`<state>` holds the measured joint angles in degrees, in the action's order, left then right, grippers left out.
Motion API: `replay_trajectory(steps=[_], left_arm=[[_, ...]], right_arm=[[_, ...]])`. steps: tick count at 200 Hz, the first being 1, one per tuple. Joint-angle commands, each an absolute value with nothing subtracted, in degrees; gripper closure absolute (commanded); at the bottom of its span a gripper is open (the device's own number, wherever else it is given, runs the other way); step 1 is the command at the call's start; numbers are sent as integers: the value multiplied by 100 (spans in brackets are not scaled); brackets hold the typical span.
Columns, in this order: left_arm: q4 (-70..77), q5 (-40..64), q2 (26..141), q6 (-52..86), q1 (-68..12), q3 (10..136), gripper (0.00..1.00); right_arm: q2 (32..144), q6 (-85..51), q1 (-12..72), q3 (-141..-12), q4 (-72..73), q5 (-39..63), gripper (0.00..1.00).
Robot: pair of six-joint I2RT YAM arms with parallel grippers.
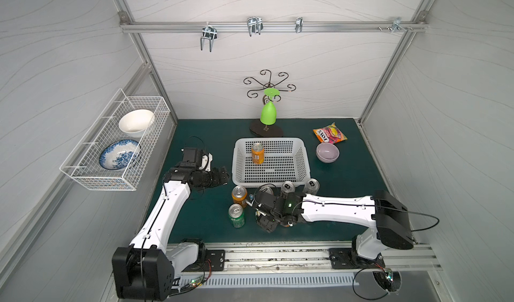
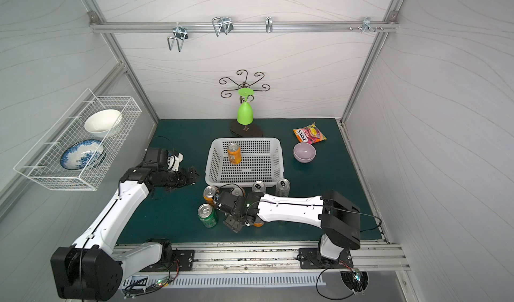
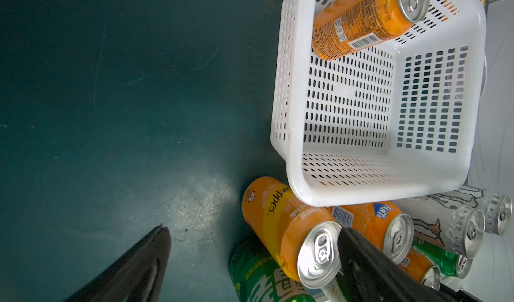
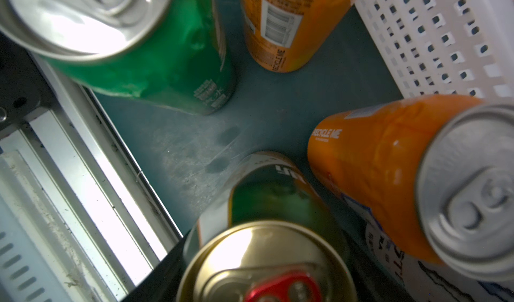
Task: Take out the drinks from the basket
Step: Place the drink at the center of the board.
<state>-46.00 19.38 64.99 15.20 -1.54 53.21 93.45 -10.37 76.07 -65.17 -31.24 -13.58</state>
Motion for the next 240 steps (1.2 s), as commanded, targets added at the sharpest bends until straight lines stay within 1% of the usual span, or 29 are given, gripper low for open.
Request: replay_trajectory(steps=[1, 65, 132, 145, 153, 187, 212, 240], left_arm=[[-4474, 2048, 6539, 1468, -123, 5494, 2], [-4473, 2048, 6530, 1468, -123, 5493, 2], [-4456, 2081, 6514, 1485, -126, 5493, 2], [-4454, 2081, 6504, 1485, -123, 5502, 2], [-4447, 2078, 6502, 1493, -123, 5502, 2], [-4447, 2098, 6486, 1479, -125, 5502, 2], [-4464, 2101, 6496, 1469, -123, 5502, 2], [-4465, 2085, 6504, 1464, -124, 5502, 2]], right_arm=[[9369, -1143, 7576, -6503, -2875, -1463, 27], [9089, -1134, 7583, -6552, -3097, -1556, 18], [8648, -1059, 7577, -6832, -3562, -1508, 12], [8555, -962, 7555, -6936, -3708, -1425, 7], [8541, -936, 7521, -7063, -3882, -1364, 7], [8346, -663, 7284, -7419, -4272, -1055, 5], [8253, -366, 6884, -7722, -4509, -558, 3], [8308, 26, 6348, -8111, -4657, -449, 1]])
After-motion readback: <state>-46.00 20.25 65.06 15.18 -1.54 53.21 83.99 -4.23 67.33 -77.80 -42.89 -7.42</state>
